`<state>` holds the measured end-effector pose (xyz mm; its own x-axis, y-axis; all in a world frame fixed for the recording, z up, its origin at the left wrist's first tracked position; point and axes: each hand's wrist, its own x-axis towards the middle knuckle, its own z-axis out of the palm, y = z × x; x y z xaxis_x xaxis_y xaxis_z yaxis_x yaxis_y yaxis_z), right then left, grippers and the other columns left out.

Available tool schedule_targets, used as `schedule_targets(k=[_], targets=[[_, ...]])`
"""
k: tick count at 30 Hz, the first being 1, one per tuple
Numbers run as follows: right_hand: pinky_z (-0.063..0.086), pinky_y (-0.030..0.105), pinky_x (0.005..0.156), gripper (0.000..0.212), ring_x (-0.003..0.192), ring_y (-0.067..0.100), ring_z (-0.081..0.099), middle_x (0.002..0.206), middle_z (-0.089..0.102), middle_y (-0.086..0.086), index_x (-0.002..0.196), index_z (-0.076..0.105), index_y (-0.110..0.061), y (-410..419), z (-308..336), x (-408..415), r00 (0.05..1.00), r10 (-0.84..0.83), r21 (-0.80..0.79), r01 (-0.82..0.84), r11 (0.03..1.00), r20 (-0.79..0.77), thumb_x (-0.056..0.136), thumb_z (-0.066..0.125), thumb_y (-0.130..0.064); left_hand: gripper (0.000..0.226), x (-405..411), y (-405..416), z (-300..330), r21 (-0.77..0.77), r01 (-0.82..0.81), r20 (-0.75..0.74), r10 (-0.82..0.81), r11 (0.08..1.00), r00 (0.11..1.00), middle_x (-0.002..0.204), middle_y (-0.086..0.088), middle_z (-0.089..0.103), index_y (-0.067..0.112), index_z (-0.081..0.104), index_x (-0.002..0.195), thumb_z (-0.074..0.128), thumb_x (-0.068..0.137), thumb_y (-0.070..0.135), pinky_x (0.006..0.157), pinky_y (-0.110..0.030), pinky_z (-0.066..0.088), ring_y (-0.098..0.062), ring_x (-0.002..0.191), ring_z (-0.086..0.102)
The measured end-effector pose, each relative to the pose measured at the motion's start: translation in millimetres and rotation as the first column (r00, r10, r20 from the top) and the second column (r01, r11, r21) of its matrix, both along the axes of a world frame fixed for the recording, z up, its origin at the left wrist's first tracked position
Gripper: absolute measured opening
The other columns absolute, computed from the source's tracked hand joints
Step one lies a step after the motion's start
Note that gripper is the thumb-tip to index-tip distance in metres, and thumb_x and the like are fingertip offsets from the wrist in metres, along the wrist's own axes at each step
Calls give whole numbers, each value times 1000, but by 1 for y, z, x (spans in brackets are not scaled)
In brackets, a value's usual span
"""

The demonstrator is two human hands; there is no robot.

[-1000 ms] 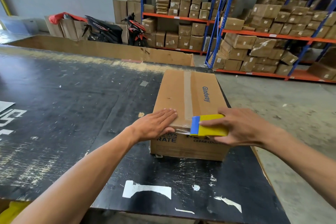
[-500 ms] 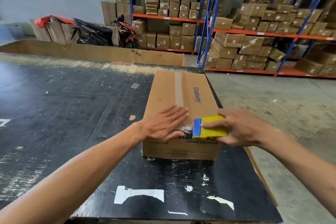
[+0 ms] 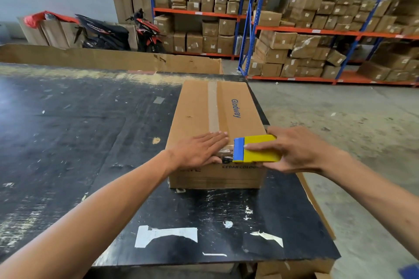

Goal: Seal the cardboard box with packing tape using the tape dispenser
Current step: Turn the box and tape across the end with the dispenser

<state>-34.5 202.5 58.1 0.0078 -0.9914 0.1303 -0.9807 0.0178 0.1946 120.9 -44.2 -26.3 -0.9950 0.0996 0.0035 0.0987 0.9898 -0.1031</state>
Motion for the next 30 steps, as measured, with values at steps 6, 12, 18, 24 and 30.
schedule_targets(k=[6,12,18,24,30], targets=[[25,19,45,58,57,7,32,80,45,-7,134,59,-45,44,4,-25,1000,-14,-53,14,999,0,78,55,-60,86,-1,-1,0,-8,21,3,-21,1000,1000,166,-6,-5,13,-4,159,-1,92,66,123,-29,-6,-18,154,-3],[31,26,42,56,59,9,32,81,53,1,133,59,-45,42,-15,-40,999,-33,-58,34,998,25,78,54,-54,80,2,7,5,43,-6,11,5,999,1000,167,-5,2,15,2,160,5,97,65,125,-33,2,-17,154,2],[30,26,46,55,58,9,34,78,44,-4,131,63,-43,37,-13,-49,999,37,-78,-35,996,26,78,53,-50,79,-35,31,10,-75,23,-154,-34,997,987,150,-19,45,6,26,155,10,101,61,121,-47,21,-32,137,43],[32,25,43,51,48,21,51,76,53,2,125,68,-41,39,-23,-59,992,110,-146,-101,984,58,76,55,-49,76,-63,49,-7,-53,-7,15,8,999,1000,167,-10,-3,9,-2,158,-1,98,56,123,-34,-8,-20,154,-5],[31,23,43,54,51,20,52,82,56,5,132,62,-40,51,-30,-79,987,155,-127,-149,981,38,82,59,-59,88,-62,40,-13,-37,-9,2,9,999,1000,164,-3,-5,14,-4,157,-17,89,68,124,-31,-5,-12,149,-7]])
